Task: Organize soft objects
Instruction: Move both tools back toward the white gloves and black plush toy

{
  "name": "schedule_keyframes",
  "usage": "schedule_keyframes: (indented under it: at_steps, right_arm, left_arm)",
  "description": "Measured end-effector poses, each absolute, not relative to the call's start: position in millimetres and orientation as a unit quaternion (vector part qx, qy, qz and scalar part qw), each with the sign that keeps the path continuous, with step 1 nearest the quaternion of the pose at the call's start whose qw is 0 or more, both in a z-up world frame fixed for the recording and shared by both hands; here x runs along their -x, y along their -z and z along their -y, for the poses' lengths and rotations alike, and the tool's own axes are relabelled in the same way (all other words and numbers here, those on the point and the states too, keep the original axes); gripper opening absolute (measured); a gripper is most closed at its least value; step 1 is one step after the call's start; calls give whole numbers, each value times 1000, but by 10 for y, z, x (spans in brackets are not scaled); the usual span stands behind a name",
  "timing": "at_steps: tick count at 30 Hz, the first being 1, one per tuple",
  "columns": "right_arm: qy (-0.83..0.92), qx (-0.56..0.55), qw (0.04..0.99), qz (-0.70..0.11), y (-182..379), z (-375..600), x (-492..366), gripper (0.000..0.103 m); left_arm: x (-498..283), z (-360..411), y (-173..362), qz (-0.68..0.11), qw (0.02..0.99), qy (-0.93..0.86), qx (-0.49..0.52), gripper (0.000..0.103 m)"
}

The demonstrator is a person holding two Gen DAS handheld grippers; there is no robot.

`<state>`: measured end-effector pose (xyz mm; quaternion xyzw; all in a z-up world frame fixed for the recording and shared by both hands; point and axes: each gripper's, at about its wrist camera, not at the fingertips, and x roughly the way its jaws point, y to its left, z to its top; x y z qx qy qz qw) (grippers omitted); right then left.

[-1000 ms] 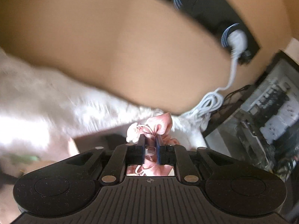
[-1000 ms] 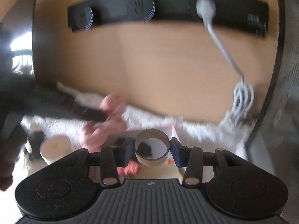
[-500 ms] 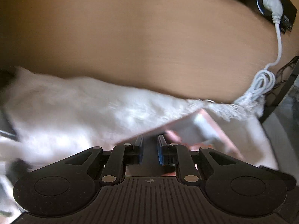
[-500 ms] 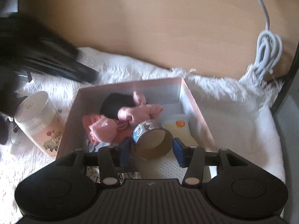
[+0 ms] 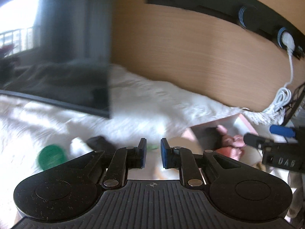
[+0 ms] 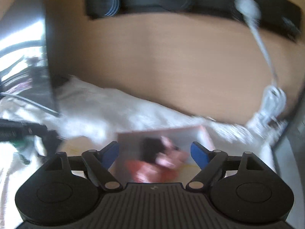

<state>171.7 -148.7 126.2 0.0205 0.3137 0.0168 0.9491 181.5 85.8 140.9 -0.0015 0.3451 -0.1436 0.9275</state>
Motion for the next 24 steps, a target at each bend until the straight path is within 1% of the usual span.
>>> schedule_keyframes:
  at_steps: [7, 10, 13, 18, 22, 24]
  right_arm:
    - [-113, 16, 939, -326, -1423, 566, -1956, 83]
    - [-149, 34, 928, -341, -1378, 164, -2060, 83]
    - [-177, 62, 917, -353, -1304, -208, -2127, 83]
    - [-222, 141, 888, -377, -970, -799, -2220, 83]
    - [-222, 204, 876, -376, -606, -1127, -2288, 83]
    - [-218, 225, 873, -375, -448, -1249, -2327, 80]
  left_arm:
    - [-1602, -1782, -1257, -351, 929, 97, 63, 17]
    - [-1455, -2282, -1049, -358, 925, 71, 108, 17]
    - [-1325, -2735, -724, -378, 911, 47, 160, 17]
    - [-1150, -3114, -380, -397, 891, 31, 216, 17]
    - [-1088, -3248, -276, -400, 887, 39, 228, 17]
    - [-1079, -3281, -239, -400, 886, 42, 231, 17]
